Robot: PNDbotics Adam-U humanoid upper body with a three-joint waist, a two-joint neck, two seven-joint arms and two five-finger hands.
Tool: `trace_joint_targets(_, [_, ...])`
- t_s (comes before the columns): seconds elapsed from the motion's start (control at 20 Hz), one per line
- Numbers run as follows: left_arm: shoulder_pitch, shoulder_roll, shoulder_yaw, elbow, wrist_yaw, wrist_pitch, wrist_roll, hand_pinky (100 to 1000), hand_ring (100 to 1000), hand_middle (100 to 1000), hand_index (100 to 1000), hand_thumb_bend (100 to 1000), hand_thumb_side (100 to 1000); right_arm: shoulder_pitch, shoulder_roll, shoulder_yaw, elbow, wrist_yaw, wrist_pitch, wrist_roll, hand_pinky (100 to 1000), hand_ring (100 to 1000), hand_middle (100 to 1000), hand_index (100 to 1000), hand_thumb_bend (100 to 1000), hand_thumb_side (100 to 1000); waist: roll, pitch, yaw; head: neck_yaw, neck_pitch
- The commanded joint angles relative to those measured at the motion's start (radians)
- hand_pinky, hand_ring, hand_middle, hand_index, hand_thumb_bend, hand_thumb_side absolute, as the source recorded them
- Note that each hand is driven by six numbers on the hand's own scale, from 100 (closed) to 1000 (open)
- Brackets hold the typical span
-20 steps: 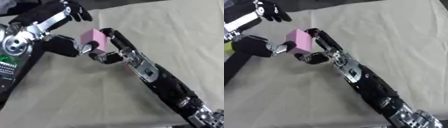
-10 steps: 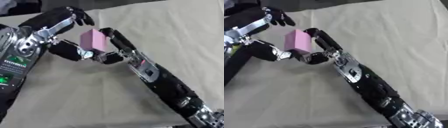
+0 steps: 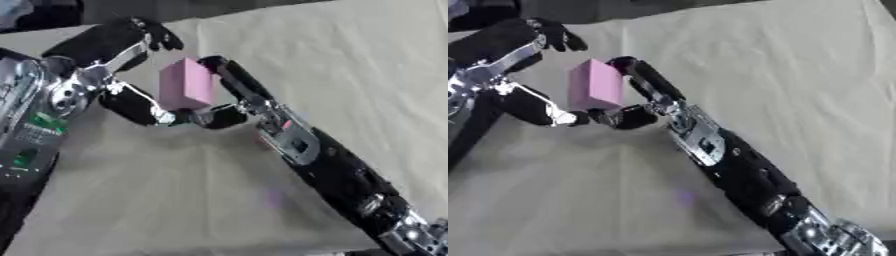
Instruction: Pick up the objects with one hand, pass them to the other hand, and then place them into the box on the other side of the table.
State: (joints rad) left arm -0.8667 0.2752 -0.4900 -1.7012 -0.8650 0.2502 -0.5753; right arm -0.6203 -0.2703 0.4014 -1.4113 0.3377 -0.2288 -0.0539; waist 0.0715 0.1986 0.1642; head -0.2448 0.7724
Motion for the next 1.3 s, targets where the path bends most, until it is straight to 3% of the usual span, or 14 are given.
trace_joint_targets(0.05, [-0.013, -0.005, 0.013, 0.0, -0.029, -0.007, 0.012, 811, 779, 743, 839, 647, 265, -0.014, -0.008, 0.0, -0.024, 0.003, -0.006, -0.002, 784, 587, 574, 695, 260, 174, 0.011, -0.041, 0.002, 0.003, -0.002])
trace_joint_targets(0.55, [-0.02, -0.025, 0.006, 0.018, 0.025, 0.009, 0.019, 794, 761, 719, 812, 595, 306, -0.017, -0.005, 0.011, -0.03, 0.011, -0.018, 0.003, 781, 587, 577, 693, 269, 166, 0.01, -0.04, 0.001, -0.012, -0.002])
trace_joint_targets(1.3, [-0.023, -0.039, -0.003, 0.049, 0.041, 0.004, 0.012, 773, 744, 695, 779, 594, 259, -0.014, -0.005, 0.022, -0.041, 0.013, -0.039, 0.009, 778, 588, 578, 691, 276, 155, 0.014, -0.039, 0.0, -0.009, -0.002])
